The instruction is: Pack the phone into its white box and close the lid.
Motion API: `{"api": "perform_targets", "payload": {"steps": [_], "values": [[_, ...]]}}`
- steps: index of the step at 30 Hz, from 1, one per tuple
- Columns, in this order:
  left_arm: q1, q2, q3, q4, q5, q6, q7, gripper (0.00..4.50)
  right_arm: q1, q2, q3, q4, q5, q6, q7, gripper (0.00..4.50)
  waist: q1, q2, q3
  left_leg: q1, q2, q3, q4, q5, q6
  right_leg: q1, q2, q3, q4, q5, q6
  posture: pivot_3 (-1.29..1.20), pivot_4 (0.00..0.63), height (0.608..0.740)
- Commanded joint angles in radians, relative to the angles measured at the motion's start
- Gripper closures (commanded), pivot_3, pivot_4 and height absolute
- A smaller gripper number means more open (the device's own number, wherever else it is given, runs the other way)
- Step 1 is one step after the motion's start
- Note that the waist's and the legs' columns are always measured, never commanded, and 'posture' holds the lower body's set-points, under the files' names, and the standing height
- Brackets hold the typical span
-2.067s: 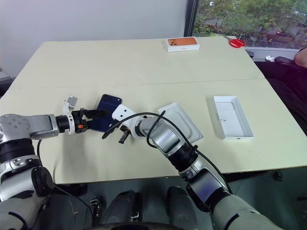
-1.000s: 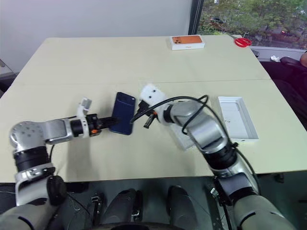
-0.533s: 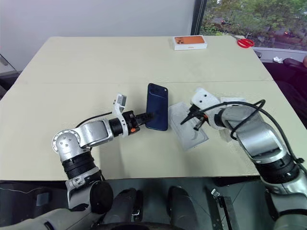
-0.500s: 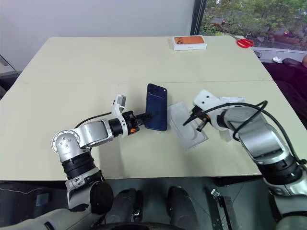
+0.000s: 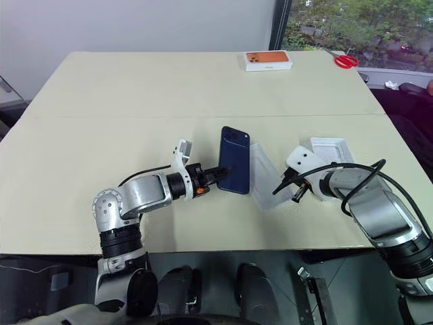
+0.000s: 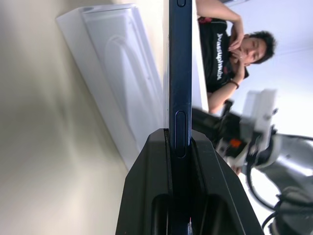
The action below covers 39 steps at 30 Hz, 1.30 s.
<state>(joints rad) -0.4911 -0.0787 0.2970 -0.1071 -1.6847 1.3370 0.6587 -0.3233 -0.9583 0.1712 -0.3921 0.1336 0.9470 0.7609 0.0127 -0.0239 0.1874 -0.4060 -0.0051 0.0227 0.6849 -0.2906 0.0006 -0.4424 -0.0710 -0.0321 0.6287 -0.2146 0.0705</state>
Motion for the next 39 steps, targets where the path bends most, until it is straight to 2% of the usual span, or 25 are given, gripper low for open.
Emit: {"api": "perform_targets", "payload": {"steps": [1,7,11,17,33,35,36,39], "values": [[0.005,0.047,-0.085,-0.022,-0.140,-0.101,0.030,4.44,-0.012,0.031,0.014,-0.087,0.025,0.014,0.006,4.50,0.001,0.000,0.000,0.000,0.000,0.000,0.000,0.000,0.000,0.000,0.000,0.000,0.000,0.000,0.000,0.00,0.150,0.740],[0.017,0.157,-0.184,-0.024,-0.227,-0.227,0.049,4.44,-0.057,0.121,0.040,-0.140,0.059,0.089,-0.019,4.50,0.001,0.000,0.000,0.000,0.000,0.000,0.000,0.000,-0.001,0.001,0.002,0.000,-0.001,0.000,0.000,0.00,0.150,0.740],[0.027,0.227,-0.235,-0.018,-0.274,-0.277,0.057,4.44,-0.067,0.142,0.060,-0.153,0.059,0.109,-0.030,4.50,0.003,0.000,0.000,0.000,0.000,0.000,0.000,0.001,-0.001,0.001,0.002,0.000,0.000,0.000,-0.001,0.00,0.150,0.740],[0.013,0.317,-0.288,-0.015,-0.288,-0.269,0.035,4.44,-0.084,0.166,0.065,-0.148,0.058,0.122,-0.048,4.50,0.002,0.000,0.000,0.000,0.000,0.000,0.000,0.001,-0.001,0.001,0.003,0.000,0.000,-0.002,-0.003,0.00,0.150,0.740],[-0.010,0.364,-0.386,0.013,-0.288,-0.228,-0.020,4.44,-0.089,0.144,0.022,-0.093,0.046,0.107,-0.082,4.50,0.000,0.000,0.000,0.001,0.000,0.000,0.000,0.001,-0.001,0.001,0.004,0.001,0.000,0.000,-0.001,0.00,0.150,0.740],[-0.011,0.366,-0.395,0.021,-0.288,-0.233,-0.018,3.52,-0.091,0.142,0.018,-0.090,0.045,0.107,-0.086,4.50,0.001,0.000,0.000,0.001,0.000,0.000,0.000,0.001,-0.001,0.001,0.004,0.001,0.000,0.000,-0.001,0.00,0.150,0.740],[-0.012,0.366,-0.395,0.020,-0.288,-0.236,-0.021,3.27,-0.092,0.141,0.016,-0.088,0.045,0.107,-0.087,4.50,0.001,0.000,0.000,0.000,0.000,0.000,0.000,0.001,-0.001,0.001,0.004,0.001,0.000,0.000,-0.001,0.00,0.150,0.740],[-0.013,0.370,-0.392,0.011,-0.288,-0.240,-0.035,1.80,-0.093,0.137,0.014,-0.085,0.046,0.105,-0.087,4.50,0.001,0.000,0.000,0.000,0.000,0.000,0.000,0.001,-0.001,0.001,0.004,0.001,0.000,0.000,-0.001,0.00,0.150,0.740]]}}
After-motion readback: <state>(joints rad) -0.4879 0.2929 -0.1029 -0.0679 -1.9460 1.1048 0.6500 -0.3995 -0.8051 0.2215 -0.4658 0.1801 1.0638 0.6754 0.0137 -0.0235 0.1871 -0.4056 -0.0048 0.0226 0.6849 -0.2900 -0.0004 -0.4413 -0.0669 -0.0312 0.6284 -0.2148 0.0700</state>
